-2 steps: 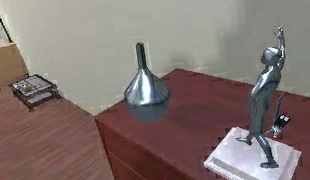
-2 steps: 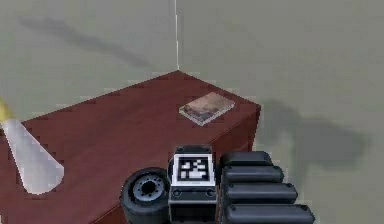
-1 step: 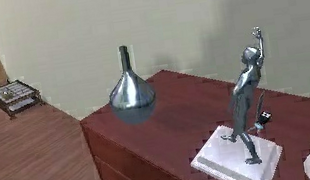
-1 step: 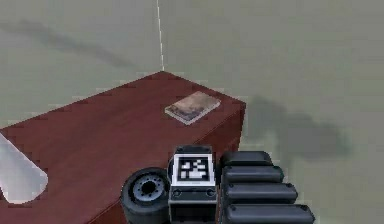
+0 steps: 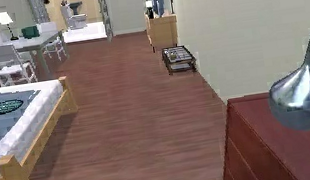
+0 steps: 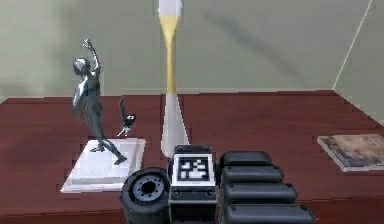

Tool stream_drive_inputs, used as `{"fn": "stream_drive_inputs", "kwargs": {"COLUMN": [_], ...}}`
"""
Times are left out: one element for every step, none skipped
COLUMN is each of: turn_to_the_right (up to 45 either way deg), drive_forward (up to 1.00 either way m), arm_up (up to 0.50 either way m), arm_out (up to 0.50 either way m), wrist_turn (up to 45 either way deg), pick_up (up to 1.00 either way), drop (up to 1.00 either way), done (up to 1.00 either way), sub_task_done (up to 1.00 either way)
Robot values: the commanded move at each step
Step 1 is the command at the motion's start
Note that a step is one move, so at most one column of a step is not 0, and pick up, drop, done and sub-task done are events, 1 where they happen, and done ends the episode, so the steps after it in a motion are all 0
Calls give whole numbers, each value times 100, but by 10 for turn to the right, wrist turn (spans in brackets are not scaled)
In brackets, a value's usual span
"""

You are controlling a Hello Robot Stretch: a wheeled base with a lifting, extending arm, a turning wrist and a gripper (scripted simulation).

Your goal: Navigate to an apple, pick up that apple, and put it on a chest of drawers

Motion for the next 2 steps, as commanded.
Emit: {"fn": "stream_drive_inputs", "kwargs": {"turn_to_the_right": [-450, -30], "drive_forward": [0, 0], "arm_up": [0, 0], "arm_out": [0, 0], "wrist_turn": [0, 0], "pick_up": [0, 0], "drop": [0, 0], "done": [0, 0], "sub_task_done": [0, 0]}}
